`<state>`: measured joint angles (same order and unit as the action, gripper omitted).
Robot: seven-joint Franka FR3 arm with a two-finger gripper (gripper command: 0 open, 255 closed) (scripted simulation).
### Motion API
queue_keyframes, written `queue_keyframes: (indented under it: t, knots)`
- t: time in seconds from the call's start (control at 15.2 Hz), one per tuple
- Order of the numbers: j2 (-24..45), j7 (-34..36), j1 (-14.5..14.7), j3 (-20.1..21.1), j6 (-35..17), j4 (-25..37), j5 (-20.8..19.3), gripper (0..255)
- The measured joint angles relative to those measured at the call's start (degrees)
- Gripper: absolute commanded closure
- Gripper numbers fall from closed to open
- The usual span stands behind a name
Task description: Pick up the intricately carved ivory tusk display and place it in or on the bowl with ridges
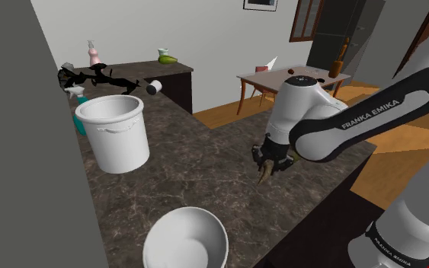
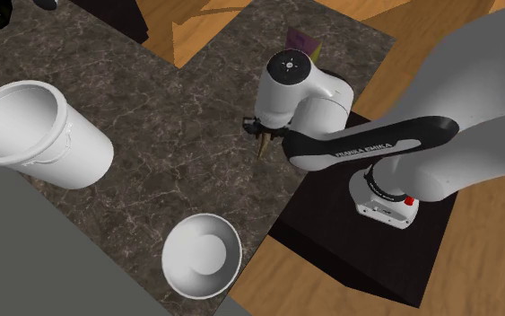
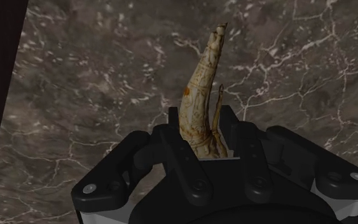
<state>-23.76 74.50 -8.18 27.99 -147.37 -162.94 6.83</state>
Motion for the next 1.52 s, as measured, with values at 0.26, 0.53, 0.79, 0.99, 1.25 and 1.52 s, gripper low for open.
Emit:
queue_keyframes:
  t: [0.26,0.53,0.79,0.99,1.25,1.52]
  knots:
    - [-3.47,-1.13,1.14,-1.35,4.62,1.19,0.97,255]
    - [-6.36,-2.14,1.66,-2.66,9.1,2.84,1.3,255]
    - [-8.83,-2.63,2.19,-3.53,12.99,4.28,1.55,255]
    - [-10.35,-2.92,2.39,-4.13,15.99,5.78,1.54,255]
    - [-11.7,-2.78,2.75,-4.36,18.99,7.43,1.64,255]
    - [-10.52,2.93,4.92,0.44,20.11,9.8,3.3,255]
